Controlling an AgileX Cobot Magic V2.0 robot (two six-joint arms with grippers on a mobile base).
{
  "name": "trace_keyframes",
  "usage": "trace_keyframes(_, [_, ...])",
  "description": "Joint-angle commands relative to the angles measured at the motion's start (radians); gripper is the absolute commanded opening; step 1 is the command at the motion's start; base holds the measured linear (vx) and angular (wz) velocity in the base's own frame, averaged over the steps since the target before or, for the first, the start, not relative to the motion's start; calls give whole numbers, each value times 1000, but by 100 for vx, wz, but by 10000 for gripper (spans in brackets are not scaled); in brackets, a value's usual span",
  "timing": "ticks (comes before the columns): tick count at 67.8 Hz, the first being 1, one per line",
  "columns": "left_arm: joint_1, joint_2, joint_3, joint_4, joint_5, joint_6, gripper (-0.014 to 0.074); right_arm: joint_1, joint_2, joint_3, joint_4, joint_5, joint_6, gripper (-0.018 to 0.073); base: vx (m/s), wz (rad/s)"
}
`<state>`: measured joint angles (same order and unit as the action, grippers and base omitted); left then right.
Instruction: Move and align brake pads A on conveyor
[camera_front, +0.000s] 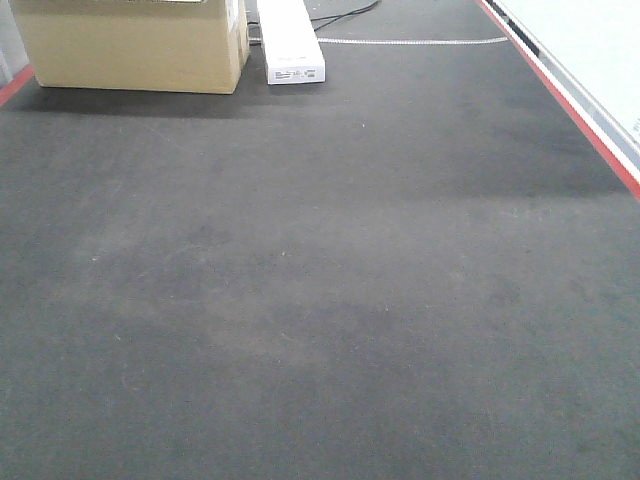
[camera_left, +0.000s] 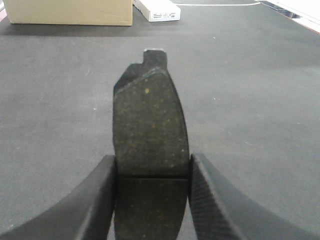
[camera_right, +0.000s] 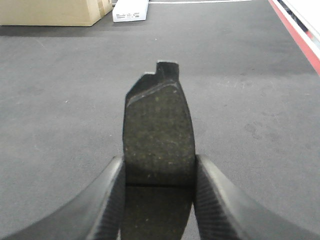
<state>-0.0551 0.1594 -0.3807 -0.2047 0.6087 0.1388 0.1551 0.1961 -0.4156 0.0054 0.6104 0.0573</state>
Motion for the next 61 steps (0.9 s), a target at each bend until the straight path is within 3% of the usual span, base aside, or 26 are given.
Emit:
trace_keyframes(1, [-3, 13, -29, -15, -97, 1, -6, -5, 10, -31, -5, -99, -7, -7, 6, -1])
trace_keyframes(61, [-3, 13, -29, -15, -97, 1, -6, -5, 10, -31, -5, -99, -7, -7, 0, 0])
